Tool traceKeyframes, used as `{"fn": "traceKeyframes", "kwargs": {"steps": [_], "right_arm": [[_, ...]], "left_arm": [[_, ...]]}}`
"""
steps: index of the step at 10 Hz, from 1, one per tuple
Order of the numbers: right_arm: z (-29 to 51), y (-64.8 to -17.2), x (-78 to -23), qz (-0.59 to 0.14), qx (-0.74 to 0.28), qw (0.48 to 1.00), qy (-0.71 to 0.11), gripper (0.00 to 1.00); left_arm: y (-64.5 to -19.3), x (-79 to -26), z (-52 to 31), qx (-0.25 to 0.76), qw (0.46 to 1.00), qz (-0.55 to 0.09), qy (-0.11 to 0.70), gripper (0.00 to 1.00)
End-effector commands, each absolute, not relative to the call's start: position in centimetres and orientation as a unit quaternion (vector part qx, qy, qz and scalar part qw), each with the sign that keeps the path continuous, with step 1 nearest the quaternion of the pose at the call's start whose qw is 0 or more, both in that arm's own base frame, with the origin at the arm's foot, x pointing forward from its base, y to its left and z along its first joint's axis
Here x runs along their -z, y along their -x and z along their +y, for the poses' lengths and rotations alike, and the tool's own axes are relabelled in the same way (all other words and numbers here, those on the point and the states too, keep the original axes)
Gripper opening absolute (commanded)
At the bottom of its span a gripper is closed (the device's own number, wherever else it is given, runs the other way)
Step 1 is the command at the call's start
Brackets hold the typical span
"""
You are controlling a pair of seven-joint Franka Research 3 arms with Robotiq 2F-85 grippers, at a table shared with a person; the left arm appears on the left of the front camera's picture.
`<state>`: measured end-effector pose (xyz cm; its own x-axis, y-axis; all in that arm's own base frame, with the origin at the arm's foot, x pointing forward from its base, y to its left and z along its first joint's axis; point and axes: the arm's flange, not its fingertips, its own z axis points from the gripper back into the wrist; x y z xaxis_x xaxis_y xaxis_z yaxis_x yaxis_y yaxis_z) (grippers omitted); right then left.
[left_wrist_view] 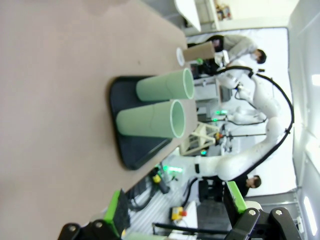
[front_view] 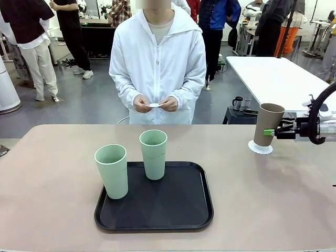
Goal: Place coasters on the table and set cups on them.
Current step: Pick up one Reusable plastic cup and place it on a coaster set by the human.
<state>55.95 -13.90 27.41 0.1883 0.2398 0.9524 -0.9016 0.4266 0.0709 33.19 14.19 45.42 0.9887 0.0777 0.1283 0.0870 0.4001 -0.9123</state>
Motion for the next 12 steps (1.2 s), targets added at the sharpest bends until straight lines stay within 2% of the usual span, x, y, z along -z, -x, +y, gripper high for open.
{"fn": "traceKeyframes", "kwargs": {"steps": [1, 7, 8, 12], "right_arm": [[-13.7, -56.6, -27.1, -0.485, -0.428, 0.688, -0.331, 0.83], [-13.6, -56.9, -25.9, -0.473, -0.432, 0.696, -0.323, 0.83], [-13.7, -56.9, -25.9, -0.472, -0.431, 0.697, -0.323, 0.99], [-13.6, -56.8, -25.9, -0.460, -0.433, 0.708, -0.317, 1.00]], "left_arm": [[-33.2, -45.5, 14.1, 0.004, 0.830, -0.079, 0.552, 1.00], [-33.2, -45.5, 14.1, 0.004, 0.830, -0.079, 0.552, 1.00], [-33.2, -45.5, 14.1, 0.004, 0.830, -0.079, 0.552, 1.00], [-33.2, -45.5, 14.1, 0.004, 0.830, -0.079, 0.552, 1.00]]}}
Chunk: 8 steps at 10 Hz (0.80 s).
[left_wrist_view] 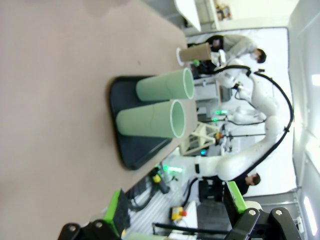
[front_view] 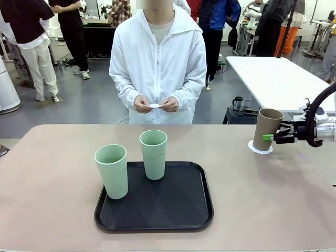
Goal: Place coasters on the table and set cups on them.
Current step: Pick up one Reusable plastic cup and place it on a coaster set by the human.
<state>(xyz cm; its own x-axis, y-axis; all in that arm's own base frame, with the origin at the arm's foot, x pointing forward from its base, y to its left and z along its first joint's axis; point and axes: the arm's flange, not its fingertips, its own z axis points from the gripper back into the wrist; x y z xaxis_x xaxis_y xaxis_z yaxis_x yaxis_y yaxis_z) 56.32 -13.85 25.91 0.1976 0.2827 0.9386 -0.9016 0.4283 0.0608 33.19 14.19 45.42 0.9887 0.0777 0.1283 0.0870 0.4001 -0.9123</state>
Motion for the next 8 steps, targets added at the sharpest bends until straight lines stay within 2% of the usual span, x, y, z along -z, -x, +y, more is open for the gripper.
{"fn": "traceKeyframes", "kwargs": {"steps": [1, 8], "right_arm": [[-13.6, -56.7, -26.0, -0.456, -0.432, 0.712, -0.313, 1.00], [-14.7, -56.0, -26.6, -0.375, -0.425, 0.769, -0.296, 1.00]], "left_arm": [[-33.2, -45.5, 14.1, 0.004, 0.830, -0.079, 0.552, 1.00], [-33.2, -45.5, 14.1, 0.004, 0.830, -0.079, 0.552, 1.00]]}}
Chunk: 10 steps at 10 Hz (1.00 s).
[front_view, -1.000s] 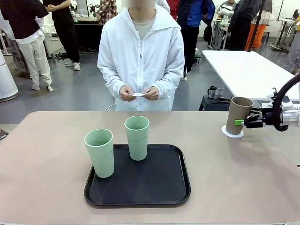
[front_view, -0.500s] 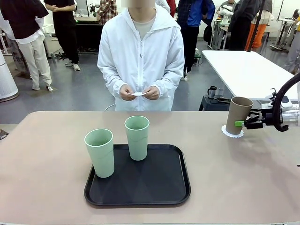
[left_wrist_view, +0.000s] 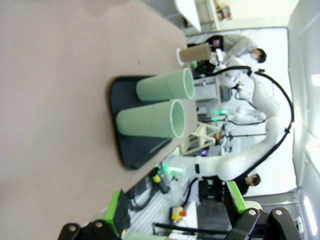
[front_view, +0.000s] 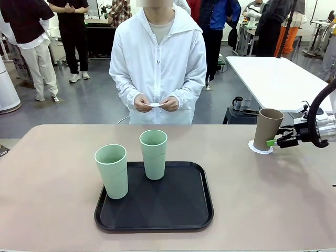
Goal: Place coasters on the table and set cups on them.
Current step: Pick up one Reusable plastic cup and place it on a coaster set by the human.
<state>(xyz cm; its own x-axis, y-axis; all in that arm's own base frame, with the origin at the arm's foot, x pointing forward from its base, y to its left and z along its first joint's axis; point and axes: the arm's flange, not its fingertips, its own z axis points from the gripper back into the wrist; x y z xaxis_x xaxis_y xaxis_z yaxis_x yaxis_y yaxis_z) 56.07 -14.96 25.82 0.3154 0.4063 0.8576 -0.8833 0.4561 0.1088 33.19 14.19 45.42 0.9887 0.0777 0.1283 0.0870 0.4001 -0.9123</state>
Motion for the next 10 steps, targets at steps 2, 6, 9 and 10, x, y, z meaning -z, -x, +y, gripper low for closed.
{"fn": "traceKeyframes", "kwargs": {"steps": [2, 6, 9, 10], "right_arm": [[-15.4, -55.6, -26.9, -0.344, -0.411, 0.793, -0.291, 1.00], [-14.6, -49.8, -33.2, -0.239, -0.280, 0.902, -0.227, 1.00], [-10.0, -44.1, -42.2, -0.204, -0.258, 0.937, -0.118, 1.00], [-8.6, -43.3, -44.6, -0.194, -0.252, 0.943, -0.100, 1.00]], "left_arm": [[-33.2, -45.5, 14.1, 0.004, 0.830, -0.079, 0.552, 1.00], [-33.2, -45.5, 14.1, 0.004, 0.830, -0.079, 0.552, 1.00], [-33.2, -45.5, 14.1, 0.004, 0.830, -0.079, 0.552, 1.00], [-33.2, -45.5, 14.1, 0.004, 0.830, -0.079, 0.552, 1.00]]}}
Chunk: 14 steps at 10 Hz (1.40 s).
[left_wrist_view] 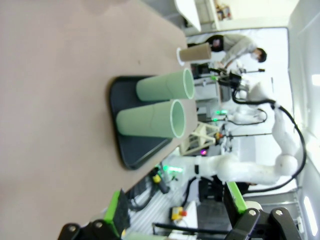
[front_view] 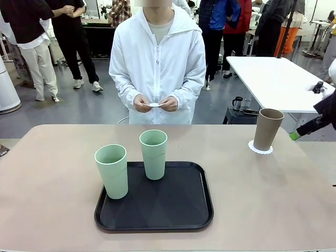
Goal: Place coasters on the table and set cups on them.
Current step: Pick up one Reusable plastic cup and place it on a coaster set by the human, then take one Reusable plastic cup from the Flat Tray and place it on a coaster set by the human.
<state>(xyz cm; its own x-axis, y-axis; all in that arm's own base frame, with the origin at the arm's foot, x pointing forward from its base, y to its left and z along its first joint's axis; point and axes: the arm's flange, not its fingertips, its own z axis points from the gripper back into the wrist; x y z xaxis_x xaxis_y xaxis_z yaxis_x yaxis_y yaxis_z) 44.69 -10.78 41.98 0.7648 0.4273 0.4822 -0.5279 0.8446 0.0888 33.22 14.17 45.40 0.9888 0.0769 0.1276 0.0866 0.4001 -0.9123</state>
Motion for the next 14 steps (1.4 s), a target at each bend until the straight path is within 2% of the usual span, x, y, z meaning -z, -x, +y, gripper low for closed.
{"fn": "traceKeyframes", "kwargs": {"steps": [1, 3, 5, 7, 8, 14], "right_arm": [[-7.1, -42.3, -47.2, -0.196, -0.253, 0.943, -0.095, 1.00], [-3.9, -40.2, -51.6, -0.212, -0.257, 0.939, -0.086, 1.00], [-1.8, -39.2, -54.0, -0.203, -0.218, 0.953, -0.059, 1.00], [-1.6, -39.6, -54.1, -0.176, -0.178, 0.967, -0.040, 1.00], [-1.7, -38.8, -54.5, -0.216, -0.224, 0.948, -0.063, 1.00], [-1.7, -38.8, -54.5, -0.216, -0.224, 0.948, -0.063, 1.00]], "left_arm": [[-33.2, -45.5, 14.1, 0.004, 0.830, -0.079, 0.552, 1.00], [-33.2, -45.5, 14.1, 0.004, 0.830, -0.079, 0.552, 1.00], [-33.2, -45.5, 14.1, 0.004, 0.830, -0.079, 0.552, 1.00], [-33.2, -45.5, 14.1, 0.004, 0.830, -0.079, 0.552, 1.00], [-33.2, -45.5, 14.1, 0.004, 0.830, -0.079, 0.552, 1.00], [-33.2, -45.5, 14.1, 0.004, 0.830, -0.079, 0.552, 1.00]]}}
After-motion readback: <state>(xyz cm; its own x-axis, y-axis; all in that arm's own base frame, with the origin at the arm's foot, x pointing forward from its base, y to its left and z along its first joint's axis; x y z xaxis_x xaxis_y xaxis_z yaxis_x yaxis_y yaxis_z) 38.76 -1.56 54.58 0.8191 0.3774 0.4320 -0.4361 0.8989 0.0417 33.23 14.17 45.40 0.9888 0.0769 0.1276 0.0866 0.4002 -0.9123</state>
